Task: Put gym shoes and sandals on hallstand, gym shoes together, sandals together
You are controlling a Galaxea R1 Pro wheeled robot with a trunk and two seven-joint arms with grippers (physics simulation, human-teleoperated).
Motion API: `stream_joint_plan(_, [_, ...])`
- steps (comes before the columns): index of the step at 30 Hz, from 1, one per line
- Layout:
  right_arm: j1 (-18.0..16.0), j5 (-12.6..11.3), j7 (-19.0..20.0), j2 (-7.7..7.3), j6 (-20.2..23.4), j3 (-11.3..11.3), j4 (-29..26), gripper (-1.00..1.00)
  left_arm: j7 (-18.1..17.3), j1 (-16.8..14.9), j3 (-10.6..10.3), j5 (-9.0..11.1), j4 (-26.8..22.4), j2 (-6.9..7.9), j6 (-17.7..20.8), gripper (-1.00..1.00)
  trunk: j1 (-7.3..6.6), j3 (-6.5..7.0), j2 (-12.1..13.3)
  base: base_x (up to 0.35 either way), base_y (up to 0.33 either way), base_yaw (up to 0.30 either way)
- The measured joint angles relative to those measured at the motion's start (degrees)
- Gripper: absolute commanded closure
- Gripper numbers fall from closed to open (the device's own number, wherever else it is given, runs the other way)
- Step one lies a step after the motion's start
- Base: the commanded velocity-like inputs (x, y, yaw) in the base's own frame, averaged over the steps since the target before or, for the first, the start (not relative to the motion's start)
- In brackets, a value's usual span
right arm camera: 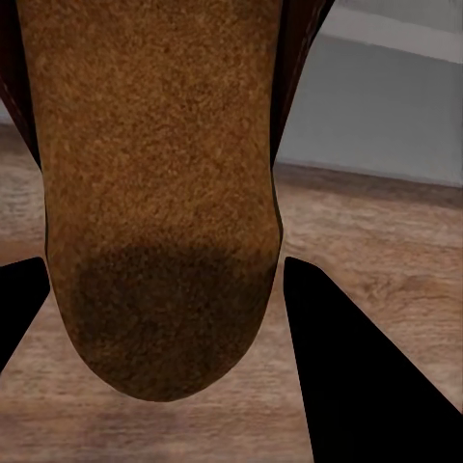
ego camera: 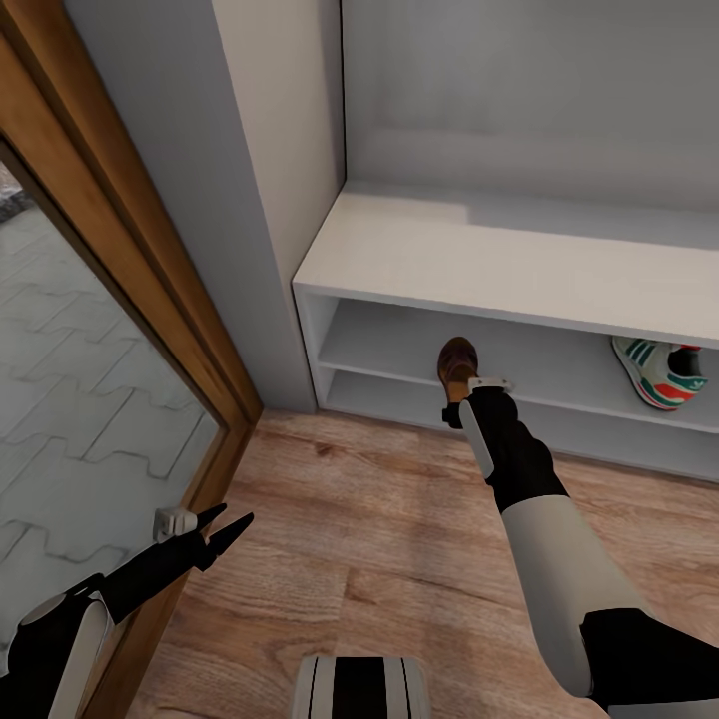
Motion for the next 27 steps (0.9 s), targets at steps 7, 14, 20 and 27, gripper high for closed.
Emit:
stream_joint_plan(7, [0.00, 0.01, 0.00, -0.07, 0.01, 0.00, 0.00, 1.00, 0.01, 0.00, -0.24, 0.01, 0.01, -0.03, 0.00, -1.00, -0.01, 0.00, 0.00, 0.094, -0.046, 0.000])
stream_joint_plan(14, [0.00, 0.01, -0.08, -0.36, -0.06, -0.08, 0.09, 1.00, -0.02, 0.00, -1.12, 0.00, 0.01, -0.07, 0.00, -1.00, 0.00, 0.00, 0.00, 0.030, -0.030, 0.000])
stream_joint_plan(20, [0.00, 0.01, -0.04, -1.90, -0.11, -0.34, 1.88, 1.00, 0.02, 0.00, -1.81, 0.01, 0.01, -0.06, 0.00, -1.00, 0.00, 0.00, 0.00, 0.063, -0.122, 0.000])
stream_joint_plan(27, [-0.01, -0.16, -0.02, -2.40, -0.26, -0.42, 3.04, 1.00, -0.03, 0.00, -1.92, 0.00, 0.00, -0.08, 0.00, -1.00, 0.00, 0.00, 0.00, 0.008, -0.016, 0.000])
